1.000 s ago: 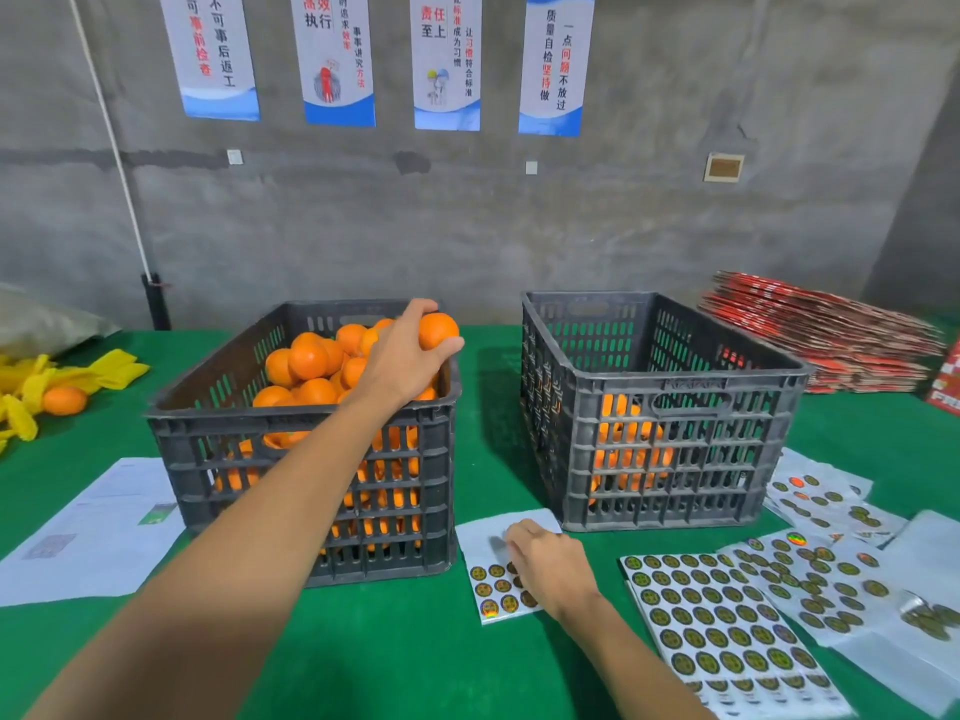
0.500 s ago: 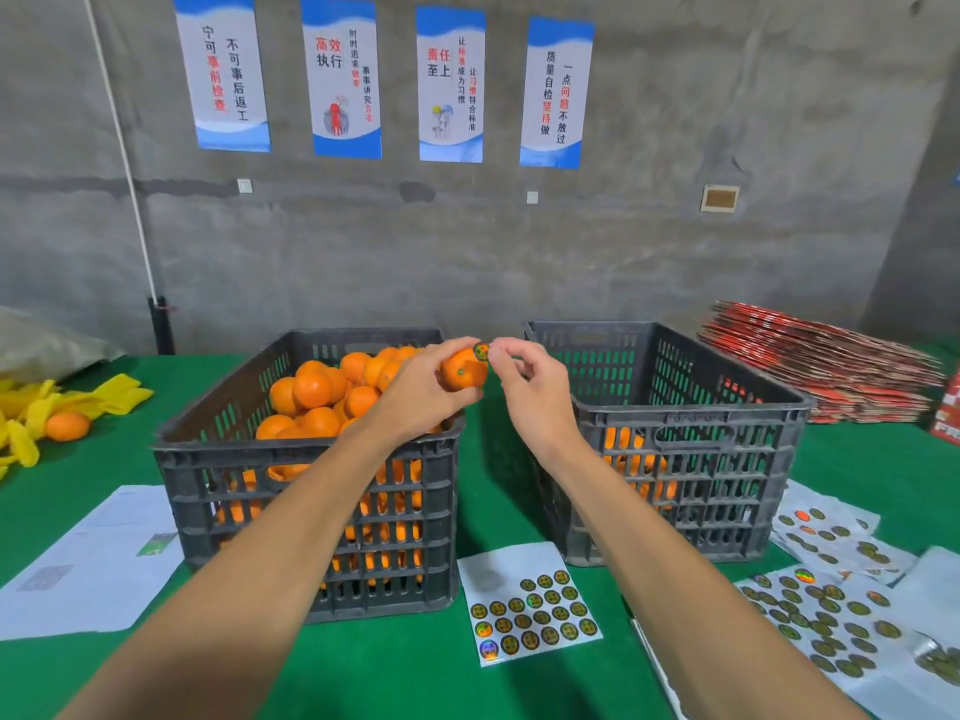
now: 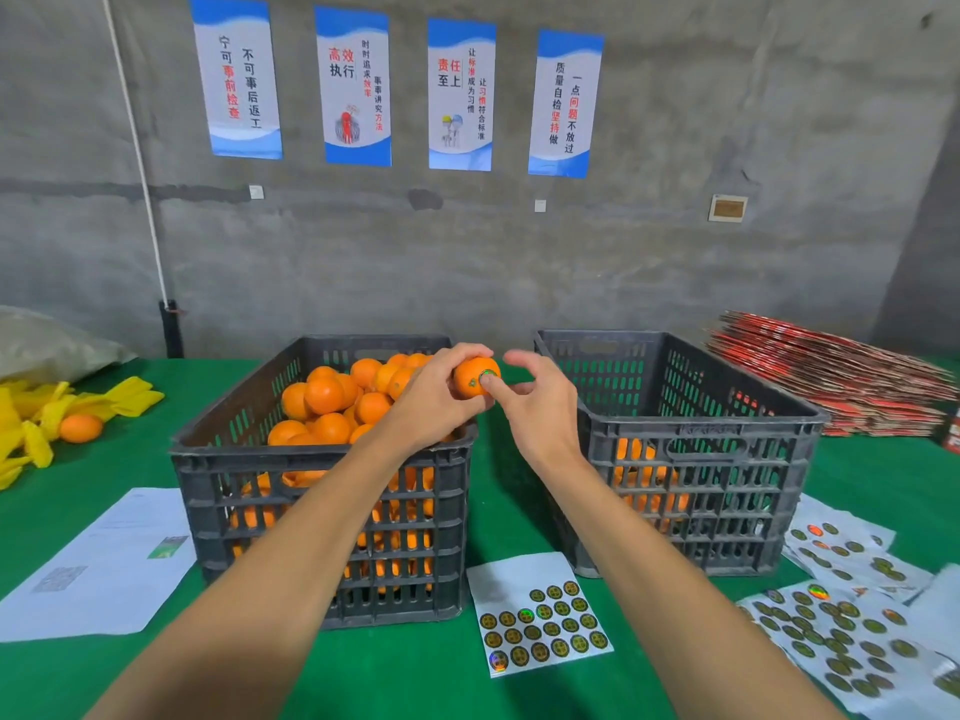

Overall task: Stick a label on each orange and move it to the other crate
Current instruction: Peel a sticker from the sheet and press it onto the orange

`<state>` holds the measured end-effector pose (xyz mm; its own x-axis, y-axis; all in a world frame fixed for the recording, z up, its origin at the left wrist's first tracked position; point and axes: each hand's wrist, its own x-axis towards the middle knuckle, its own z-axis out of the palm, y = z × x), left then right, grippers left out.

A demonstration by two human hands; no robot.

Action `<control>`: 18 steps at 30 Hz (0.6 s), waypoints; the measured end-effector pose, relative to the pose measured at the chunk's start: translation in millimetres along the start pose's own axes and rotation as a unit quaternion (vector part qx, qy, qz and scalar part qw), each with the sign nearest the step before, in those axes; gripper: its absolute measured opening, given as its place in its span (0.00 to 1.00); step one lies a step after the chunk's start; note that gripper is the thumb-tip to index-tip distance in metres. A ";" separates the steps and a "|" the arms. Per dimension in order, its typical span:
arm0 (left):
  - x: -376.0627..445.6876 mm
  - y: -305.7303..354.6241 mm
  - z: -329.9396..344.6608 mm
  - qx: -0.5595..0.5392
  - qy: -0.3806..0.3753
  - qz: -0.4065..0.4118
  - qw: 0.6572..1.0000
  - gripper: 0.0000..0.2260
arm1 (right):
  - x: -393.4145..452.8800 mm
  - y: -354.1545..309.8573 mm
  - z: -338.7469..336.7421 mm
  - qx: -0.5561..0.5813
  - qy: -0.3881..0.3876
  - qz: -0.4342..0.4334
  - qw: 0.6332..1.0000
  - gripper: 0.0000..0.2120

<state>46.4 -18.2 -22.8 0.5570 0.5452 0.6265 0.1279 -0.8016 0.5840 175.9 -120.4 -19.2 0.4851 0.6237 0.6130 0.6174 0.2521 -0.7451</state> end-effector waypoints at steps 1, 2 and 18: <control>-0.3 -0.1 -0.5 -0.003 0.000 0.006 1.000 0.26 | 1.1 -0.1 -1.3 0.002 -0.007 0.019 1.000 0.28; -0.6 0.4 -0.7 -0.007 0.002 0.012 1.000 0.26 | 2.9 -0.1 -3.3 0.013 -0.020 0.039 0.999 0.33; -9.5 16.8 3.5 0.026 -0.028 0.053 0.998 0.23 | -3.5 17.6 -17.7 0.363 -0.122 0.223 0.897 0.20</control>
<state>46.1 -37.6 -20.8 0.6143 0.4431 0.6529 0.1080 -0.8669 0.4867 196.0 -131.3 -29.8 0.3790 0.9033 0.2009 -0.2125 0.2963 -0.9312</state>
